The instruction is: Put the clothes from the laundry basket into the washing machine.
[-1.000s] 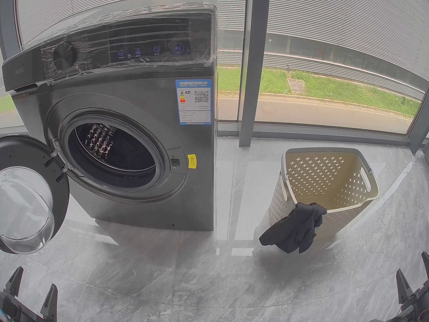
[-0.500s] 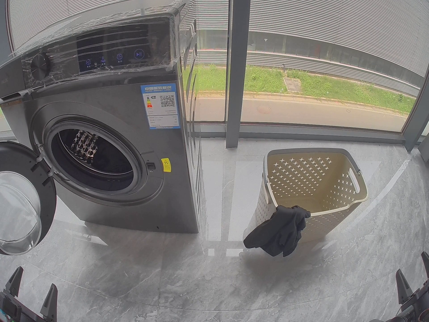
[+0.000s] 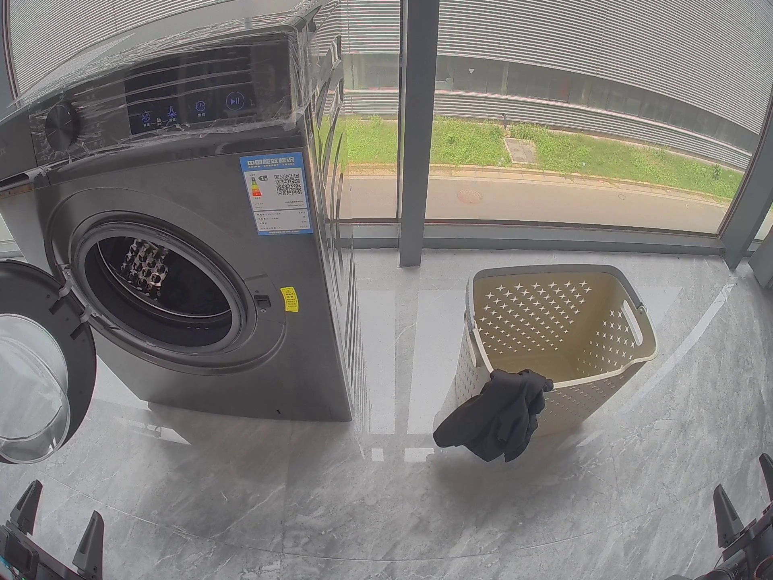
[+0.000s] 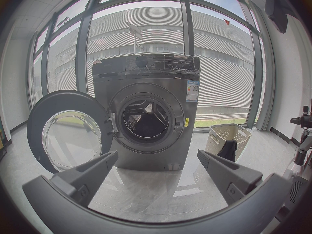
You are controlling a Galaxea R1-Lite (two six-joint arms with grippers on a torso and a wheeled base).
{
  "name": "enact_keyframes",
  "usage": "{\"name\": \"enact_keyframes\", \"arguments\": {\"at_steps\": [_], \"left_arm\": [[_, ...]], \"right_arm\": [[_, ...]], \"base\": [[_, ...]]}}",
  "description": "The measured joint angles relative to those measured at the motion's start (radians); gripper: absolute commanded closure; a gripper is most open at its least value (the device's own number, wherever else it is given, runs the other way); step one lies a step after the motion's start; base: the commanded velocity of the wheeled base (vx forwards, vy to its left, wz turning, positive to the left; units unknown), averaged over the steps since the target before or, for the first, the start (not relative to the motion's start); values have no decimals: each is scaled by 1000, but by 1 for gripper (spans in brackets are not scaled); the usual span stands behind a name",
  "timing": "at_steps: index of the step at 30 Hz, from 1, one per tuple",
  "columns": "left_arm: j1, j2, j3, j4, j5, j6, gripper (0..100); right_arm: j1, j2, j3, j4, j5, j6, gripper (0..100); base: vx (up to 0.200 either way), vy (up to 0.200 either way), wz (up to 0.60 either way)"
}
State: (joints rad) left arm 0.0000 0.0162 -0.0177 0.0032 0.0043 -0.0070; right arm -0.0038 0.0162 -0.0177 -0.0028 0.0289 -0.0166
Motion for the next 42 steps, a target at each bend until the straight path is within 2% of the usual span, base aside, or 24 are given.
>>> {"name": "enact_keyframes", "arguments": {"at_steps": [22, 31, 35, 42], "left_arm": [[0, 0, 0, -1, 0, 1, 0], [2, 0, 0, 0, 0, 2, 0], [1, 0, 0, 0, -1, 3, 0], [0, 0, 0, 0, -1, 2, 0]], "right_arm": [[-2, 0, 0, 0, -3, -1, 0], [-2, 0, 0, -1, 0, -15, 0], [-1, 0, 0, -3, 8, -44, 0], [-1, 0, 0, -3, 21, -45, 0]], "base": [[0, -200, 0], [0, 0, 0], [0, 0, 0], [0, 0, 0]]}}
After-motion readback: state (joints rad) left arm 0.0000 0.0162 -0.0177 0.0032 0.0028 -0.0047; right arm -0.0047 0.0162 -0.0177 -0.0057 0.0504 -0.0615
